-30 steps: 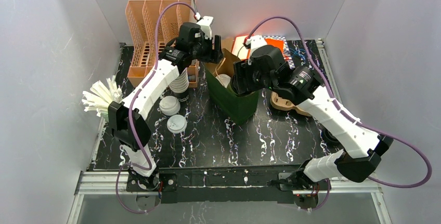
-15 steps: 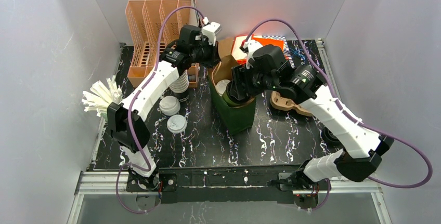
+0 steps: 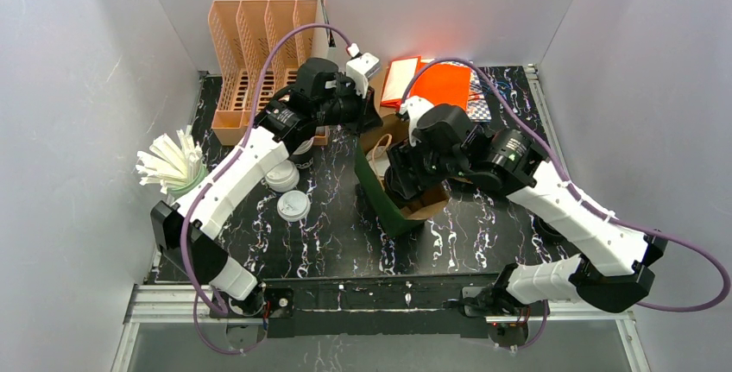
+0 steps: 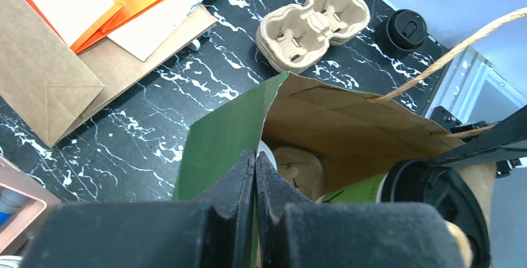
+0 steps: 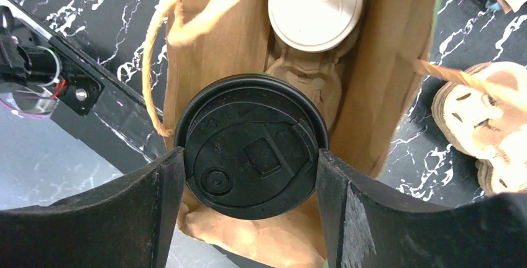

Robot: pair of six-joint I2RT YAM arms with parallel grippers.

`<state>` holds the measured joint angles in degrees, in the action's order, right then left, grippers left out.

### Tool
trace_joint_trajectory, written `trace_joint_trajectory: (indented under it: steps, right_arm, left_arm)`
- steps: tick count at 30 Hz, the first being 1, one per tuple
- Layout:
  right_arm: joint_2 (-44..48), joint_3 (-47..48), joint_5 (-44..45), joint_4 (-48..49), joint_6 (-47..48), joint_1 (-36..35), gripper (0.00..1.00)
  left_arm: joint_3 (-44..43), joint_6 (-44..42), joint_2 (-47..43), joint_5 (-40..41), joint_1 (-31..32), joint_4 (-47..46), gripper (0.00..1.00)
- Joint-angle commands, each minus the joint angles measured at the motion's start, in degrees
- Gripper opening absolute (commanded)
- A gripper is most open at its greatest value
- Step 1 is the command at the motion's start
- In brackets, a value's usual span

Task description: Pack the takeout coffee

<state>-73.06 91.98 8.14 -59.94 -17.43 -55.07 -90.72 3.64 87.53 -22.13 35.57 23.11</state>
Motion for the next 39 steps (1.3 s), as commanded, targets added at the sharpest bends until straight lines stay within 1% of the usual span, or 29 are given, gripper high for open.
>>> trace_joint_trajectory:
  steps: [1, 4, 8, 14, 17, 20, 23, 26, 31, 32, 37, 39]
  right_arm:
    - [1.5, -0.7, 6.5, 1.6, 2.6, -2.9, 0.29]
    - [3.9, -2.9, 7.9, 3.2, 4.5, -2.9, 0.30]
    - [5.0, -5.9, 9.8, 1.8, 5.2, -2.9, 0.30]
    - [6.0, -10.2, 11.1, 4.8, 6.7, -2.9, 0.31]
    - [4.2, -10.5, 9.2, 5.3, 7.1, -2.9, 0.31]
    - [2.8, -10.4, 7.7, 5.8, 6.6, -2.9, 0.31]
    - [2.0, -8.6, 7.1, 3.9, 5.6, -2.9, 0.31]
    - [2.9, -8.0, 5.3, 2.1, 4.8, -2.8, 0.32]
    - [3.3, -6.9, 4.7, -1.5, 4.6, -2.8, 0.32]
    - [3.3, -6.8, 5.0, -1.8, 4.6, -2.7, 0.32]
    - [4.4, -7.3, 5.3, -2.2, 4.4, -2.0, 0.31]
    - [4.9, -7.8, 5.2, -2.4, 4.0, -1.9, 0.31]
  left_arm:
    - [0.8, 1.3, -3.5, -0.2, 1.2, -0.2, 0.00]
    - [0.8, 1.5, -4.1, 0.5, 1.4, -0.5, 0.00]
    - [1.6, 0.4, -4.1, -0.6, 2.2, -1.1, 0.00]
    - [3.4, -1.4, -4.3, -1.6, 3.1, -2.6, 0.00]
    - [3.6, -1.7, -3.7, -2.6, 3.0, -3.2, 0.00]
    - [2.8, -1.0, -2.9, -1.5, 3.0, -3.7, 0.00]
    - [0.7, -0.4, -2.0, 1.2, 3.1, -4.0, 0.00]
    - [-0.4, 0.0, -0.8, 0.8, 3.0, -4.3, 0.00]
    - [-2.0, -0.5, 1.5, 0.1, 3.0, -0.5, 0.00]
    - [-2.3, -0.8, 1.9, 0.3, 3.0, 0.8, 0.04]
    - [-5.4, -4.6, 4.7, 1.7, 3.0, 8.1, 0.38]
    - [-6.5, -5.7, 5.5, 2.9, 3.0, 9.2, 0.45]
